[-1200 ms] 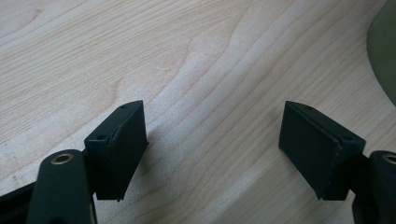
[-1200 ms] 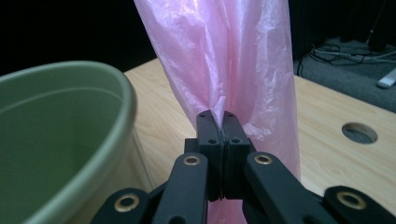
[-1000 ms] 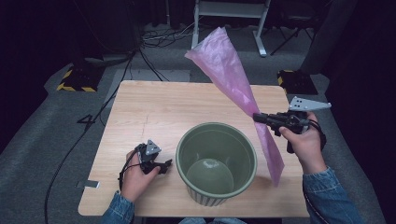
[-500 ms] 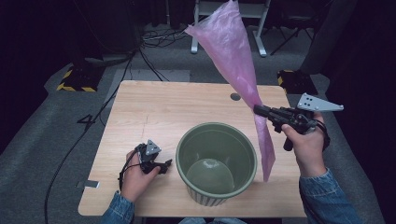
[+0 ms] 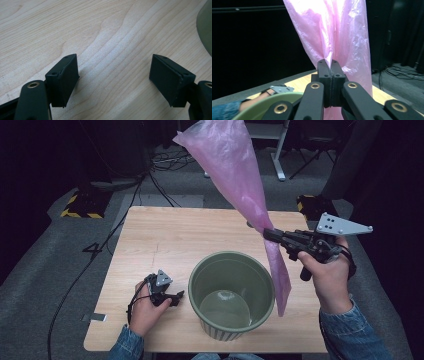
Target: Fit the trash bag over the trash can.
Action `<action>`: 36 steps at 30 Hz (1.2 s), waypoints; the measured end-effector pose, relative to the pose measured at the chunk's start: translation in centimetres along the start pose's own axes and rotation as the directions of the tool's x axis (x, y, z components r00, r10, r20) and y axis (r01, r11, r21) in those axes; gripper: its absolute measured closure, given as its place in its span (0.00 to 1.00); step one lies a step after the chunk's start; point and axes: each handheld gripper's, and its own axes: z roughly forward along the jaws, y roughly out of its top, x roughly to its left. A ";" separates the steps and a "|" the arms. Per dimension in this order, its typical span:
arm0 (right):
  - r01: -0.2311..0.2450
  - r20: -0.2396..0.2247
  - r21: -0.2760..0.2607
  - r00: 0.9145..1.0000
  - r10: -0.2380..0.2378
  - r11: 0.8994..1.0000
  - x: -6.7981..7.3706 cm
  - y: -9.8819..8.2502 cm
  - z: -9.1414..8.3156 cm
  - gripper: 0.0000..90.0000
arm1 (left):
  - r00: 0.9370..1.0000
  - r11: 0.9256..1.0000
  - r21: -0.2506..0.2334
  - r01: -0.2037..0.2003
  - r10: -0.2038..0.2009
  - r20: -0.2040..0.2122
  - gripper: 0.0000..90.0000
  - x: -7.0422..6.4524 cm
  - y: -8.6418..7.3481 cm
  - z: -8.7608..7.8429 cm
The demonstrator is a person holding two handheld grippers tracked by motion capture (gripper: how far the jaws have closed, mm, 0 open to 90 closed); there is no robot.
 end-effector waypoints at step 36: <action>0.019 -0.151 -0.110 0.988 -0.036 0.994 4.6 3.8 6.3 1.00 | 1.000 1.000 0.000 0.001 -0.001 0.000 0.26 0.0 0.0 0.0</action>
